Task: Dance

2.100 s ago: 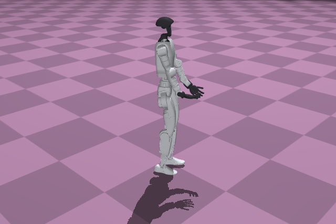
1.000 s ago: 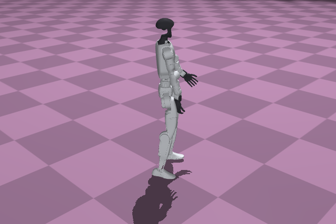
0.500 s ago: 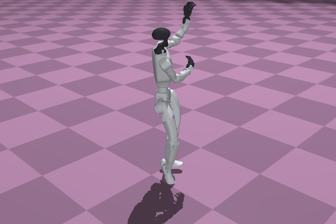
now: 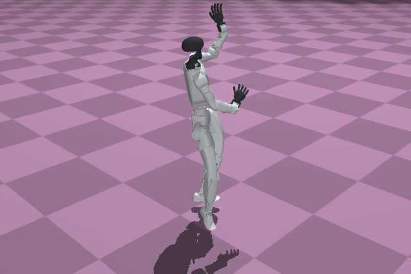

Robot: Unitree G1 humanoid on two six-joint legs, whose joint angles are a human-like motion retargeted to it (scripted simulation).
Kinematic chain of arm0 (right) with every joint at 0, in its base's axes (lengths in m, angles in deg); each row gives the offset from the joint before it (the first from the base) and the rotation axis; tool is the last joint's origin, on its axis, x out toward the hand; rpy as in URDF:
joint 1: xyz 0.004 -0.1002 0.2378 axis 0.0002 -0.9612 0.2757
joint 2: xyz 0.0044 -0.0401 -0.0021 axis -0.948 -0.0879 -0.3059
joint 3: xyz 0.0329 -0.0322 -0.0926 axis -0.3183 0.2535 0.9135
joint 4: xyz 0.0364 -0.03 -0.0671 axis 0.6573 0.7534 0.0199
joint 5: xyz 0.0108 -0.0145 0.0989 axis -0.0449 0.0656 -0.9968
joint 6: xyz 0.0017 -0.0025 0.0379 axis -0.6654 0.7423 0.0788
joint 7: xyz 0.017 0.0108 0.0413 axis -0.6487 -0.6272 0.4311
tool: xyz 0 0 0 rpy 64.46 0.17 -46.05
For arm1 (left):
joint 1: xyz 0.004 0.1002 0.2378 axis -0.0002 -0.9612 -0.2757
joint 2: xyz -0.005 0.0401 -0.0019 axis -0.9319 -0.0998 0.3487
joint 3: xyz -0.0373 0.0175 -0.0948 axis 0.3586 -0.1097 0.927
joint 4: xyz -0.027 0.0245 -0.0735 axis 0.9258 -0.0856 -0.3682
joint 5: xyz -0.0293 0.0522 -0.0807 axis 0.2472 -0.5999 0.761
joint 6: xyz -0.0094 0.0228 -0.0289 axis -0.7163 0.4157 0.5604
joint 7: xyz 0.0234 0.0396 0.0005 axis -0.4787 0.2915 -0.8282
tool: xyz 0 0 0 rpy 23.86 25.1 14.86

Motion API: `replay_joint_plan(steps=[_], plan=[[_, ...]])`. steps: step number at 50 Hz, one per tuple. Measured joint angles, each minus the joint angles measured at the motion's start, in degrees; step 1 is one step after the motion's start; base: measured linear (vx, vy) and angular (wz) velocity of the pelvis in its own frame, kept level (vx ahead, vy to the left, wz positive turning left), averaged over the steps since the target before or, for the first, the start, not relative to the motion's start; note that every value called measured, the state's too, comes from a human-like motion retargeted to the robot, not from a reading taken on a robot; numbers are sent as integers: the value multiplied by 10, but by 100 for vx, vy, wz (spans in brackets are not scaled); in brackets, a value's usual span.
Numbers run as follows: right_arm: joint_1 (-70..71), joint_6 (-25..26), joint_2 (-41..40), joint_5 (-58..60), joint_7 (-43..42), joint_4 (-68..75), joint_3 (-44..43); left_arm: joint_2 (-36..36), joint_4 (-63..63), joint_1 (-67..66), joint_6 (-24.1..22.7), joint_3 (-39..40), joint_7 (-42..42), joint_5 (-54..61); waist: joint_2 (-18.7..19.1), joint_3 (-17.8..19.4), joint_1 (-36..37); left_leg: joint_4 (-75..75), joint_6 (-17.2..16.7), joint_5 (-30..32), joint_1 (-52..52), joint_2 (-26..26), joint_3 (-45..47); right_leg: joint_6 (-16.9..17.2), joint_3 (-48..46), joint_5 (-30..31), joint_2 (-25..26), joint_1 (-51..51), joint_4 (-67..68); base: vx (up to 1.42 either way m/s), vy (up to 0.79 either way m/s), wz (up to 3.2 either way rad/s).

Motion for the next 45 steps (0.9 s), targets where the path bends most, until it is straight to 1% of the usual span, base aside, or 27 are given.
replay_joint_plan(steps=[2,3,4,5,7,8,9,10,13,16,17,19,21,22,23,25,28,31,33,35,37,38,39,40,42,43,45], plan=[[-3,-4,28,31,-3,12,4,-3,1,-5,-3,0,-5,-5,3,7,-11,-3,2,1,10,-4,1,-17,14,70,-15,-15,17,7,6,-5],[-4,-5,42,46,-4,16,4,-6,2,-7,-3,1,-7,-8,6,10,-17,-4,3,2,16,-6,0,-20,24,105,-24,-24,29,11,-1,8],[-4,-5,55,61,-6,16,3,-8,3,-10,-4,2,-10,-12,7,17,-27,4,0,-6,26,-9,-5,-11,38,117,-40,-31,64,19,-11,25],[-3,-6,69,75,-9,15,0,-11,5,-13,-4,4,-13,-16,7,26,-38,17,-4,-18,37,-12,-12,4,55,117,-59,-38,109,20,-15,22],[-4,-6,85,91,-15,11,-2,-27,7,-19,-4,6,-15,-25,6,29,-53,3,-7,-10,43,-15,-11,59,46,117,-62,-35,109,3,-3,-17],[-6,-6,90,97,-17,10,-4,-37,7,-23,-4,6,-14,-30,8,22,-53,-23,-7,10,40,-12,-6,80,33,117,-41,-32,65,-13,10,-58],[-9,-6,94,102,-19,11,-6,-46,7,-28,-3,7,-13,-36,12,14,-51,-43,-8,23,37,-5,-1,85,23,106,-19,-31,37,-14,11,-75],[-12,-5,97,106,-20,12,-9,-55,6,-32,-3,8,-12,-43,17,7,-47,-61,-9,34,36,4,4,81,16,90,3,-31,16,-6,3,-72],[-26,-1,106,114,-26,30,-19,-71,-5,-48,-1,12,-9,-65,23,-6,-34,-84,-12,43,38,21,17,32,-2,87,40,-17,-9,-1,-4,-63],[-39,3,117,130,-25,51,-27,-74,-13,-58,-4,11,-8,-79,25,-19,-23,-108,-16,52,44,38,24,-7,-36,45,78,16,-40,0,-9,-45],[-43,5,121,136,-26,59,-30,-75,-17,-61,-6,10,-6,-84,26,-22,-20,-114,-17,53,45,43,24,-11,-43,34,92,28,-55,1,-12,-26],[-54,11,126,151,-26,78,-41,-80,-25,-68,-9,12,-1,-97,25,-28,-16,-121,-20,55,46,52,26,0,-61,-11,125,56,-96,0,-15,-23],[-64,18,130,167,-28,101,-51,-83,-33,-74,-11,13,0,-111,26,-32,-13,-122,-23,54,47,64,26,-6,-89,-69,153,84,-136,1,-16,-16],[-69,22,132,175,-30,115,-56,-83,-36,-76,-13,14,0,-118,26,-32,-13,-120,-24,52,48,68,26,-10,-98,-88,165,95,-152,1,-16,-1],[-72,28,134,185,-33,131,-64,-83,-39,-79,-16,15,-1,-124,28,-29,-14,-116,-26,50,50,72,23,-15,-98,-93,174,100,-161,-3,-15,13],[-79,38,142,208,-39,164,-83,-76,-43,-81,-19,16,-4,-131,32,-25,-17,-114,-27,49,54,77,14,-15,-92,-78,176,102,-154,-7,-14,29],[-87,58,160,247,-53,221,-116,-71,-55,-87,-28,23,-16,-149,39,-17,-22,-119,-29,53,61,78,3,-13,-57,-20,155,78,-103,-4,-12,28],[-103,75,182,280,-62,269,-153,-81,-76,-100,-31,29,-28,-166,44,-12,-32,-124,-29,56,66,77,-6,-18,2,44,145,48,-58,7,-17,26],[-114,86,199,297,-63,297,-180,-92,-94,-108,-34,34,-26,-176,46,-10,-49,-122,-31,57,63,76,-20,-21,57,72,144,26,-36,7,-16,62],[-129,96,215,307,-59,317,-208,-109,-115,-118,-36,40,-20,-188,50,-16,-67,-119,-35,60,56,83,-39,1,115,49,160,16,-39,10,-22,76],[-148,103,229,307,-49,332,-238,-128,-138,-130,-35,48,-19,-205,56,-20,-81,-117,-39,61,52,91,-54,4,144,11,165,20,-57,7,-18,64],[-160,106,236,306,-39,338,-257,-137,-150,-138,-36,52,-20,-214,58,-20,-89,-114,-42,61,51,95,-63,6,156,6,162,24,-70,7,-16,67],[-174,109,243,303,-26,341,-279,-144,-163,-145,-37,57,-22,-226,60,-20,-95,-112,-45,61,51,97,-71,19,175,7,163,29,-86,5,-15,71],[-189,113,250,298,-10,342,-302,-151,-176,-152,-39,61,-24,-238,61,-19,-100,-109,-47,61,51,98,-80,36,198,9,166,35,-103,1,-14,77],[-224,124,261,280,39,349,-354,-161,-201,-164,-38,62,-31,-259,64,-19,-109,-108,-53,61,53,104,-101,83,262,-11,185,48,-134,-3,-19,91],[-243,132,266,267,71,354,-380,-164,-212,-169,-37,63,-32,-270,64,-18,-115,-107,-57,61,54,106,-115,108,303,-20,198,56,-148,-8,-25,111],[-281,151,274,242,149,363,-435,-170,-237,-176,-36,62,-35,-293,59,-19,-126,-109,-62,61,58,106,-143,169,421,-23,236,74,-179,-10,-33,118]])
